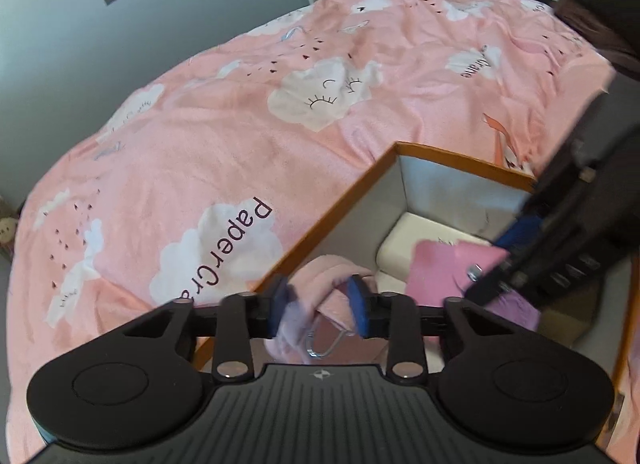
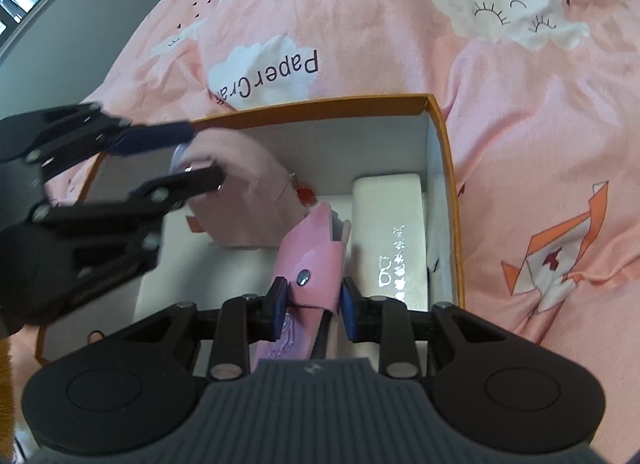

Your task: Organize objects

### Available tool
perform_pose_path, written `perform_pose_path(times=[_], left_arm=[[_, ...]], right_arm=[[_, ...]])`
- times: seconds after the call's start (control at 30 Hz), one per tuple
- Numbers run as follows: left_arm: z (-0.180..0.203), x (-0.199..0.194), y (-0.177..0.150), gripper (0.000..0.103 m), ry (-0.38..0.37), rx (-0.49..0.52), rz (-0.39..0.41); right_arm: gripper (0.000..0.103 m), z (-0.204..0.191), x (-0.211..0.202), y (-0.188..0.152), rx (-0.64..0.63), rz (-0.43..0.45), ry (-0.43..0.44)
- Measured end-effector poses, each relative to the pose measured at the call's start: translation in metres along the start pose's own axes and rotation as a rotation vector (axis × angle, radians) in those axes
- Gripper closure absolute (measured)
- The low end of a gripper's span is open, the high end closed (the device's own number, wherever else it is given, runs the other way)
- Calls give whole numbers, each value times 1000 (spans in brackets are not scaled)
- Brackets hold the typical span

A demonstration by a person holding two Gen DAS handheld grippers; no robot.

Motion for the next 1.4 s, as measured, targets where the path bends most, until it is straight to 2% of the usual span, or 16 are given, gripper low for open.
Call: perform_pose_path(times=[0.13, 0.27, 0.37, 0.47, 0.57, 0.67, 0.7, 0.8, 0.87, 0.93, 1.03, 1.1, 1.27, 1.4], left_arm=[[14, -22, -13, 82, -15, 41, 10], [31, -35, -27, 94, -69, 59, -18], [40, -35, -41, 94, -86, 74, -64], [36, -33, -50, 94, -80, 57, -92], [19, -29, -51, 89, -87, -42, -116], [-1, -20, -52, 68, -110, -182, -156], [-5, -17, -52, 60, -119, -221, -166], [-10, -7, -53, 53, -142, -278, -201], [-8, 1, -55, 52, -122, -281, -253], [-13, 9, -59, 52, -71, -309, -308], [-27, 16, -68, 51, -37, -428, -392], [-34, 17, -71, 52, -28, -470, -410], [-32, 25, -71, 51, 26, -457, -486], [-29, 35, -76, 51, 46, -458, -555]], right_arm=[[73, 0, 4, 1, -11, 12, -30], [73, -1, 12, 4, 30, 11, 8], [73, -7, 22, 3, 65, -19, 71], [73, -17, 30, 3, 55, -34, 86], [73, -20, 33, 7, 23, -14, 31], [73, -10, 36, 13, 40, 5, -22], [73, -6, 37, 14, 56, 6, -24], [72, 3, 45, 16, 101, -19, 6], [72, 2, 48, 18, 95, -26, 29], [72, 2, 49, 20, 81, -27, 21], [68, 0, 51, 21, 33, -25, -16], [65, -1, 48, 21, -9, -14, -35], [63, -6, 38, 19, -103, 2, -54], [64, -7, 38, 16, -156, -38, -56]])
Point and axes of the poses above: each gripper's, at about its wrist camera, not at the fingertips, and x roughly the way its jaws point, z to its right, y to its top, the point moved 7 cm from there along x, roughly the way its jaws point, and after that the axes turned 3 degrees about y, right-handed, at the moved point
